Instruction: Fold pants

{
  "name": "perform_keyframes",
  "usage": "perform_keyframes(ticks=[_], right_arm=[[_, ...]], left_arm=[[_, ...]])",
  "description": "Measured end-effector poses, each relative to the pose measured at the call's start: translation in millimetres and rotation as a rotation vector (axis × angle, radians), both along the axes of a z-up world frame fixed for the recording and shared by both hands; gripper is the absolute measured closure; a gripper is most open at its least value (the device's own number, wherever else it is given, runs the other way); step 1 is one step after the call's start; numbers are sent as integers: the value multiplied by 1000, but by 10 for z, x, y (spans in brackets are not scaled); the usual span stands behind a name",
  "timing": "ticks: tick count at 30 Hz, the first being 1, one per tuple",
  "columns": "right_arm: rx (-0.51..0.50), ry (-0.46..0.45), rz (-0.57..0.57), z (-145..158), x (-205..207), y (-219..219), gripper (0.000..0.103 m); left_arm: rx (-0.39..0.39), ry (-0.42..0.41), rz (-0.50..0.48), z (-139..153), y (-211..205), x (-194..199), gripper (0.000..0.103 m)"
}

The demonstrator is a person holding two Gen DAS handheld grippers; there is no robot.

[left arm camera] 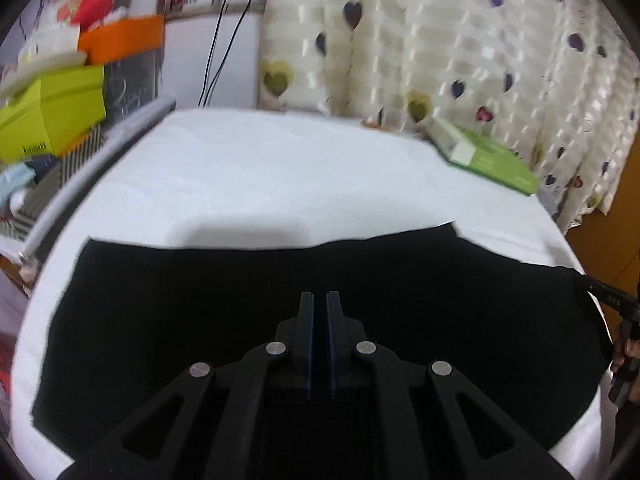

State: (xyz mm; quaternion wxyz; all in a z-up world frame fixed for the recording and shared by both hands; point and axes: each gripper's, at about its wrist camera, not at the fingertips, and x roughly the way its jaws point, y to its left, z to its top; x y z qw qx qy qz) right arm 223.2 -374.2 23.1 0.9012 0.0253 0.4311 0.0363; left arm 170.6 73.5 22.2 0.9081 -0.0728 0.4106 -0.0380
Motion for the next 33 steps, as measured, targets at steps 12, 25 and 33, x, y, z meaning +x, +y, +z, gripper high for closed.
perform_keyframes(ticks=[12,25,33], right_arm=[[10,-51,98,241,-466,226,73],[-45,-66,298,114,-1389,931,70],[-49,-18,294,2,-1422,859,67]], left_arm=[[-15,-31,-3,39,103,-329,94],[-53,-34,-77,-20,65,-1044,94],[-2,-4,-126,-113,-131,-1070,83]])
